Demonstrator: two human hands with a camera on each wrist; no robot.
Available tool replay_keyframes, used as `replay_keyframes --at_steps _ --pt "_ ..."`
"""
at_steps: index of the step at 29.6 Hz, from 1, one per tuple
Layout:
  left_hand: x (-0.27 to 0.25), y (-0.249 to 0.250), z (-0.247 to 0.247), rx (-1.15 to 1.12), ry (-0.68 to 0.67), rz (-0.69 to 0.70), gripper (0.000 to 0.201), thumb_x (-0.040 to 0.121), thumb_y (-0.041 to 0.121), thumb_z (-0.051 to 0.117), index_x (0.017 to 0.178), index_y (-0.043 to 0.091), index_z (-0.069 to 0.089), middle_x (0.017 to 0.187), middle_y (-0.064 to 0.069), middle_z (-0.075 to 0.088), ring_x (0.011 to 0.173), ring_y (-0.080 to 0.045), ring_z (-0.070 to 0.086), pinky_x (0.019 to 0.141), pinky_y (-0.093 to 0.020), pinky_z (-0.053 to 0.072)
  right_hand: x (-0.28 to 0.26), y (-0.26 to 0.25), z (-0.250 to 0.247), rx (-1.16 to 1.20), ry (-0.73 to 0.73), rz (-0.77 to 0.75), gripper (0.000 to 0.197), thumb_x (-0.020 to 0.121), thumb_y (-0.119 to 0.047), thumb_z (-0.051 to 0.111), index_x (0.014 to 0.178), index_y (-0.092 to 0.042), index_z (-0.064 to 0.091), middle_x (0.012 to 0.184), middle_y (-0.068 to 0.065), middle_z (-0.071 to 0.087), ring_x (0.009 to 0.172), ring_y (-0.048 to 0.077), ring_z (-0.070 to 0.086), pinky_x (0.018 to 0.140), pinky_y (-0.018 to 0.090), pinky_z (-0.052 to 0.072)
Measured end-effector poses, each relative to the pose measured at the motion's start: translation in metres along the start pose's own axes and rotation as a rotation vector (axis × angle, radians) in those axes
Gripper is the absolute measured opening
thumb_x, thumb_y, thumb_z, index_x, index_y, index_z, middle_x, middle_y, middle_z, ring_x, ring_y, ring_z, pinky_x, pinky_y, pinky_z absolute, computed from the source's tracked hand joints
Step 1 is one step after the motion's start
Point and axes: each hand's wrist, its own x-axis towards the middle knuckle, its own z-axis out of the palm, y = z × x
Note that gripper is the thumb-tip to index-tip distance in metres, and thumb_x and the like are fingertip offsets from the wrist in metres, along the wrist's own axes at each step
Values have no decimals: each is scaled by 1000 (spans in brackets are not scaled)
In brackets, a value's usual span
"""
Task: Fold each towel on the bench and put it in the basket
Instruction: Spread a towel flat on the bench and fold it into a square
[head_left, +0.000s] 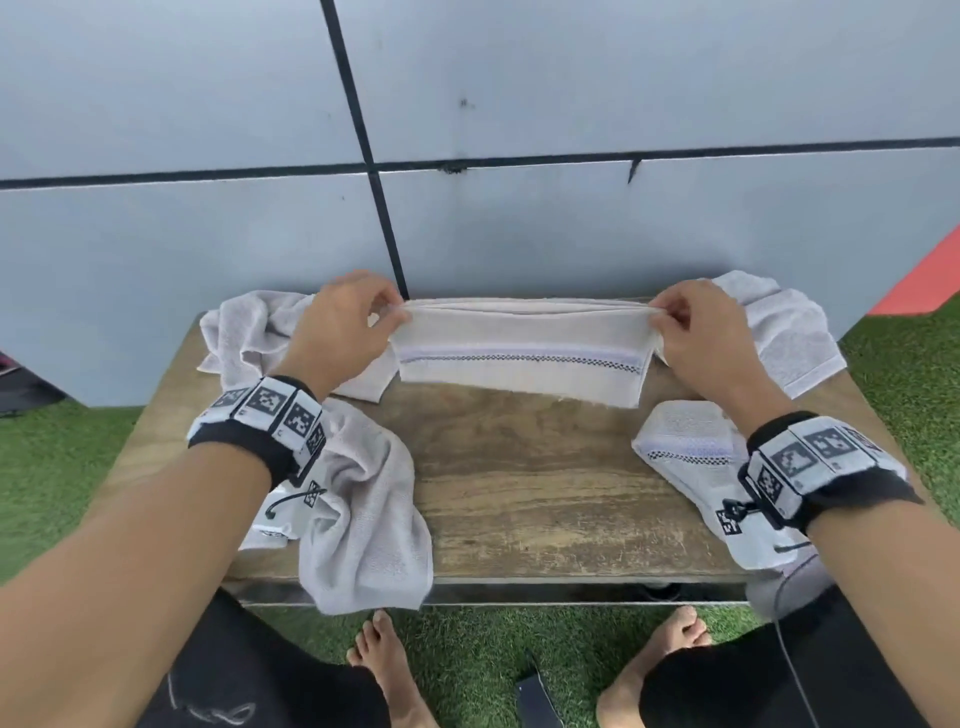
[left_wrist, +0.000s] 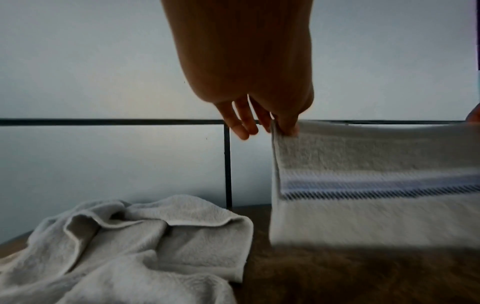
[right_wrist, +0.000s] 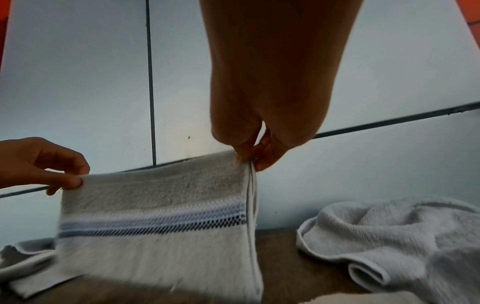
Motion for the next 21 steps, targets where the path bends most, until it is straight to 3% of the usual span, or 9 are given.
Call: replay_keyframes --at_steps 2,4,6,8,10,16,21 --pt "-13 2 -8 -12 123 88 9 90 21 71 94 15 66 91 4 60 79 -7 48 75 -24 41 -13 -4 -9 78 68 -75 10 90 -5 66 99 -9 68 103 10 64 88 20 62 85 26 48" --pt "-35 -1 -5 18 141 113 10 90 21 71 96 15 66 92 3 59 79 -12 51 72 -30 45 -33 -1 -11 103 22 -130 11 89 -1 67 99 -7 67 102 10 63 88 21 62 87 28 50" --pt "-64 -7 4 41 -37 38 10 89 20 70 98 21 64 95 8 54 85 -13 51 76 -36 48 -57 11 -7 35 -142 -98 14 88 -1 69 100 -9 68 102 7 63 91 23 60 88 31 47" --pt "-95 -10 17 91 -334 -91 16 86 20 69 100 26 62 101 7 54 98 -17 51 88 -40 47 -82 27 2 -69 -357 -17 19 87 -4 70 104 -14 68 106 3 64 99 22 60 92 35 46" --pt "-118 -9 27 130 -481 -187 19 88 23 65 106 25 61 107 3 57 107 -21 52 93 -41 45 -104 37 12 -85 -444 67 19 89 -6 68 103 -18 66 104 0 65 101 20 60 90 32 45" --pt "-124 3 42 176 -402 -395 27 92 36 52 109 18 62 109 -4 61 106 -28 57 94 -45 46 -118 30 33 -96 -268 164 4 92 -14 63 89 -12 61 78 0 60 75 18 57 62 26 40" --pt "-116 9 57 295 -470 -506 44 94 53 44 104 15 65 112 -10 66 115 -33 54 103 -51 39 -119 22 45 -114 -234 281 17 95 -23 59 89 -8 57 79 9 63 76 24 59 68 38 49"
